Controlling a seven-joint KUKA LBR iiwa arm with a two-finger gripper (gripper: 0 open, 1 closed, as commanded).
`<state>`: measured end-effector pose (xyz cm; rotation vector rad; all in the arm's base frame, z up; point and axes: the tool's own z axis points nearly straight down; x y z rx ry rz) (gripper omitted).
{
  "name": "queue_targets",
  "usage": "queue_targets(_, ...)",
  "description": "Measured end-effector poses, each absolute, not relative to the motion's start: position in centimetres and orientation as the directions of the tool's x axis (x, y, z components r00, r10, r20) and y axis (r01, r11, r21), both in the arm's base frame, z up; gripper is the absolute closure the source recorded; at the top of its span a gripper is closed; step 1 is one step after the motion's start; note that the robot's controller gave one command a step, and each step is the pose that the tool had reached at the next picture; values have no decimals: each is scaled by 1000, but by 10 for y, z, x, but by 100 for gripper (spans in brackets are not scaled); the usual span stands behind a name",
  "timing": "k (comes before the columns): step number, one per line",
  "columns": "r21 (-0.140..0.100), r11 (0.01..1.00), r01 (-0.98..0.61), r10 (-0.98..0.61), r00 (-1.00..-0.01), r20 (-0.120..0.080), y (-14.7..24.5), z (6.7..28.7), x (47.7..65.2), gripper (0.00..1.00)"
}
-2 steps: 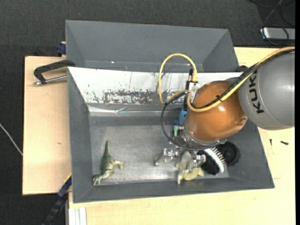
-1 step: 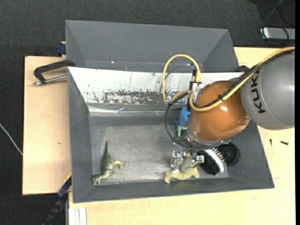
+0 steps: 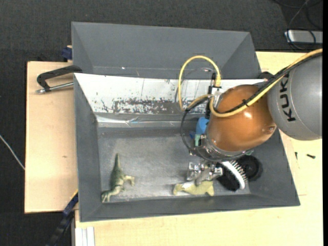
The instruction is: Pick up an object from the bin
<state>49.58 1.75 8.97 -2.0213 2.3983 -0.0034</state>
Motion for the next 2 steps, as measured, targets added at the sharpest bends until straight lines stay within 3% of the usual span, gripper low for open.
queue_targets(1,-7,172,-985,-985,-172,-5,19,118,498,100)
queue_targets(2,-13,176,-984,-984,-176,-5,20,205,500,100)
